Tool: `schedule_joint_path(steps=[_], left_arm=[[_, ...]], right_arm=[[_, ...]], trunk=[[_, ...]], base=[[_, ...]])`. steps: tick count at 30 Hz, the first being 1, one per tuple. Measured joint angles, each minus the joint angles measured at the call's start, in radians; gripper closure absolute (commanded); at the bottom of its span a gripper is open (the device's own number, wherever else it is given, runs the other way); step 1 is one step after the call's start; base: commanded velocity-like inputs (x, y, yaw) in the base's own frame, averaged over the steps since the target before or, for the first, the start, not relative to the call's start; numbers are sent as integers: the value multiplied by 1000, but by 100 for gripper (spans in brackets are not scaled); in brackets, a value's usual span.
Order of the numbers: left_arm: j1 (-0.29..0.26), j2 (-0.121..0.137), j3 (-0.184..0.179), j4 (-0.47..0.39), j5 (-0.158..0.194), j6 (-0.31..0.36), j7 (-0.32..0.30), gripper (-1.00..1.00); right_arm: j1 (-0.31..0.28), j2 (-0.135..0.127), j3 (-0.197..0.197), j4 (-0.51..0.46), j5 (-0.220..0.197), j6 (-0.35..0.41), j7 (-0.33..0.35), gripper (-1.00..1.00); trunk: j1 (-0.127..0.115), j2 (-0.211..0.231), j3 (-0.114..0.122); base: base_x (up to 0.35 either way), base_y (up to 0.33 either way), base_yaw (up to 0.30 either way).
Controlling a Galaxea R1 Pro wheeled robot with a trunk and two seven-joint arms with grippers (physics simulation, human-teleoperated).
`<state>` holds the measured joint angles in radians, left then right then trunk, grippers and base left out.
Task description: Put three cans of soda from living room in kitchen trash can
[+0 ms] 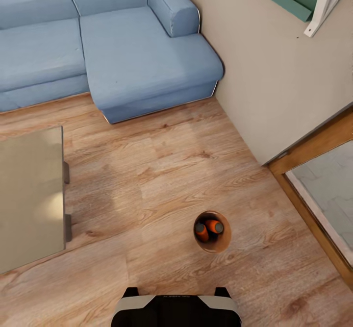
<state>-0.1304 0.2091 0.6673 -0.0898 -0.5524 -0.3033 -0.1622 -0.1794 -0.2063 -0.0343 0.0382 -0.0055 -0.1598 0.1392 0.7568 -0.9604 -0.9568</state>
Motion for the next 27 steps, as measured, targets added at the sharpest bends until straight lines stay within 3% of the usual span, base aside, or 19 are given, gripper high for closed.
schedule_joint_path(steps=[27], left_arm=[[0,-17,-4,7,-7,6,-2,-100]], right_arm=[[14,36,-2,2,0,-1,-3,-100]], trunk=[[-104,189,85]], base=[[0,0,0]])
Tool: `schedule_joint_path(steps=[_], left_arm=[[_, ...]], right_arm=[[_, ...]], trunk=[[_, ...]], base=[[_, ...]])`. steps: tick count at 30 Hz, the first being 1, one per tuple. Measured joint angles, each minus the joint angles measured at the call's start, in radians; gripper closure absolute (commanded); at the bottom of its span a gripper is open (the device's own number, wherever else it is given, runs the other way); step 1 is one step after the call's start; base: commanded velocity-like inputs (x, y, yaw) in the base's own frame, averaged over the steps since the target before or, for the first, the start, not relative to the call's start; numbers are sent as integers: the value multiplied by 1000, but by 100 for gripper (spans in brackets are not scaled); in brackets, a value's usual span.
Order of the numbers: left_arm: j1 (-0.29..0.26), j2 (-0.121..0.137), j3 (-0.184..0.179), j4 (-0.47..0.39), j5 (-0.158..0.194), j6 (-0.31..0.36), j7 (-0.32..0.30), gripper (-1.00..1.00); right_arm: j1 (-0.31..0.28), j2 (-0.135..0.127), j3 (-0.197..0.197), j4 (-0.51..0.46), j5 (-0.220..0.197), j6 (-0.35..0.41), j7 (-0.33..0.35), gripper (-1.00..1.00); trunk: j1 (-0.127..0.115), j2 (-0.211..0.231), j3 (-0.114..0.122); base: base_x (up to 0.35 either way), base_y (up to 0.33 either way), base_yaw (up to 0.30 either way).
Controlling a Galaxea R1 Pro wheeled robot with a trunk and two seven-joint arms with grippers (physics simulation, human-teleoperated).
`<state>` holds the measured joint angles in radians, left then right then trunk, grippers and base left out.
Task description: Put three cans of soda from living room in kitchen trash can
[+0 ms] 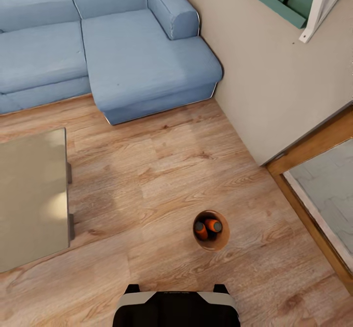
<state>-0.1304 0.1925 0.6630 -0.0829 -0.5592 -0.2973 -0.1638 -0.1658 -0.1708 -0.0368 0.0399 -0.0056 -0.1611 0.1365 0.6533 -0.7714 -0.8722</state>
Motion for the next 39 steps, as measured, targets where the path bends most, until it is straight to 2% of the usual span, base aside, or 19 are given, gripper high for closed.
schedule_joint_path(steps=[22,24,28,29,30,31,34,39], left_arm=[[0,-14,0,0,-1,-2,-16,-100],[-1,-29,-1,-1,-2,-2,-14,-100],[-1,-43,0,-1,-1,0,-8,-100],[-1,-45,0,-1,-1,0,-7,-100],[-1,-50,-1,-1,0,1,-3,-100],[-1,-51,0,-1,0,1,-2,-100],[-2,-52,0,-1,0,2,-1,-100],[-2,-53,0,-1,0,-2,-1,-100]], right_arm=[[0,2,-3,-3,1,0,-1,-100],[0,3,-3,-3,1,1,-5,-100],[0,2,-9,-7,0,1,-30,-100],[0,2,-15,-8,0,1,-40,-100],[0,2,-68,-13,1,2,-79,-100],[0,2,-99,-15,3,2,-93,-100],[0,1,-143,-18,6,2,-109,-100],[0,1,-151,-19,9,2,-113,-100]], trunk=[[-84,154,69],[-84,154,69],[-84,154,69],[-84,154,69],[-84,154,69],[-84,154,69],[-84,154,69],[-100,182,81]], base=[[0,0,0],[0,0,0],[0,0,0],[0,0,0],[0,0,0],[0,0,0],[0,0,0],[0,0,0]])
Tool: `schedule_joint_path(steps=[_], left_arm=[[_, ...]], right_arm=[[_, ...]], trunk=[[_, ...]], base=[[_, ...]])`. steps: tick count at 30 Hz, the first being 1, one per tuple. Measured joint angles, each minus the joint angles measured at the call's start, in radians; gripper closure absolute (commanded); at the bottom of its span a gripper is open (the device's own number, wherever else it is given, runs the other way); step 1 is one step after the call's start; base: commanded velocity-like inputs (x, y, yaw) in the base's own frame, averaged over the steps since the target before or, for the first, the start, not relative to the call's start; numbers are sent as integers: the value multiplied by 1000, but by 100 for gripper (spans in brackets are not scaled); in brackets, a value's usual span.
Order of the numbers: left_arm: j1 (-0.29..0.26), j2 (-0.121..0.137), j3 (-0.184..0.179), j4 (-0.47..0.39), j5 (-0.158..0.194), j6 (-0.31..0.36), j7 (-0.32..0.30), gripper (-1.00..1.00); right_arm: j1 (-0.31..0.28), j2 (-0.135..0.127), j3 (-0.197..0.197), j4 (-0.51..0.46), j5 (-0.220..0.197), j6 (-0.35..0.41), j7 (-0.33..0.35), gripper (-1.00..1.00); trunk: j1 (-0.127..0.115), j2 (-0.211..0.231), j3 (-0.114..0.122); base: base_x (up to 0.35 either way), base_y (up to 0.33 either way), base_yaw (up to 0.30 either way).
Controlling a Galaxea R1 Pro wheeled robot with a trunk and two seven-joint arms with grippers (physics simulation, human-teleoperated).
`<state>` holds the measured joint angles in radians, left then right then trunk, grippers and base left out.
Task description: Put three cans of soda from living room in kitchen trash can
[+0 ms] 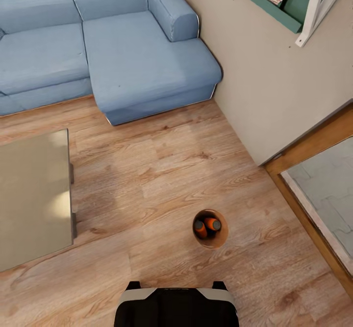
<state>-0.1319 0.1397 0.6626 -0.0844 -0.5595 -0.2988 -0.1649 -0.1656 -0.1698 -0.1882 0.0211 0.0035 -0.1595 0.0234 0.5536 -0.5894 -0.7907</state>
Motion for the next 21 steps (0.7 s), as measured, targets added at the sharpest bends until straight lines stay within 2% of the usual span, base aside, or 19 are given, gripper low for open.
schedule_joint_path(steps=[4,21], left_arm=[[0,0,0,0,0,-3,0,-100],[0,0,0,-1,1,0,1,-100]], right_arm=[[0,2,-1,3,1,1,-1,-100],[0,3,-3,17,-6,2,0,-100]], trunk=[[-15,28,13],[-15,28,13]], base=[[0,0,0],[0,0,0]])
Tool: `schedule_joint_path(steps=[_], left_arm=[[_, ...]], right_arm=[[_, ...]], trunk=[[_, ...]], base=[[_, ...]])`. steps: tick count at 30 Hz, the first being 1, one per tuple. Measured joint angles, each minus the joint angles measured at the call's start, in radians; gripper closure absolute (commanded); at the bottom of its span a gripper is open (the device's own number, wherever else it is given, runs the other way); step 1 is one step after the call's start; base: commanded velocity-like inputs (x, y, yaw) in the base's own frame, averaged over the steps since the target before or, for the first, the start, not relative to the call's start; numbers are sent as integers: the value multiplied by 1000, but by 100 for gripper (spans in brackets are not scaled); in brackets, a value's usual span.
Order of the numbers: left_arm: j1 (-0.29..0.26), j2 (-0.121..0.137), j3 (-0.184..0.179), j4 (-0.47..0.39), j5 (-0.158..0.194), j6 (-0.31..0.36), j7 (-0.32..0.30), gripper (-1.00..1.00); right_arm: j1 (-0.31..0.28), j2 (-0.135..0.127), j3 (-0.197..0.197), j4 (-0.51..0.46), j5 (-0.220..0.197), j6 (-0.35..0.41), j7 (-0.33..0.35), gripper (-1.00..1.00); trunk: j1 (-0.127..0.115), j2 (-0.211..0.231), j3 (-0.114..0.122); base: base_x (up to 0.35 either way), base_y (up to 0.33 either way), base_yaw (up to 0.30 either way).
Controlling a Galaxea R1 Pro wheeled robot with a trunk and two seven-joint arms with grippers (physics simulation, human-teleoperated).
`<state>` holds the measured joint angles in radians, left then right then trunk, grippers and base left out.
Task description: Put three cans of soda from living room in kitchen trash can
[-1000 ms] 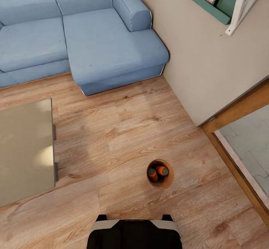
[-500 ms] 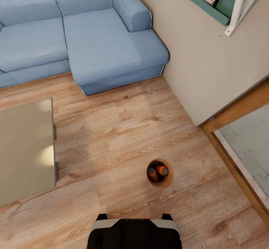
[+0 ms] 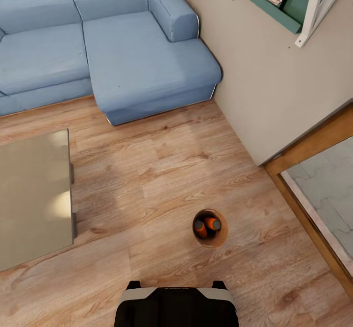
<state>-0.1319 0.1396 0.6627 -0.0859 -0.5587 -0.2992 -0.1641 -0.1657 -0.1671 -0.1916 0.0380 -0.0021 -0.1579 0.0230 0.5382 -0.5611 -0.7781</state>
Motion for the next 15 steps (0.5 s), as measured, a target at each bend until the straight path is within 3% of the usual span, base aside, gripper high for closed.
schedule_joint_path(steps=[15], left_arm=[[0,-30,1,1,2,2,0,-100]], right_arm=[[0,0,0,0,1,0,0,-100]], trunk=[[0,0,0]], base=[[0,0,0]])
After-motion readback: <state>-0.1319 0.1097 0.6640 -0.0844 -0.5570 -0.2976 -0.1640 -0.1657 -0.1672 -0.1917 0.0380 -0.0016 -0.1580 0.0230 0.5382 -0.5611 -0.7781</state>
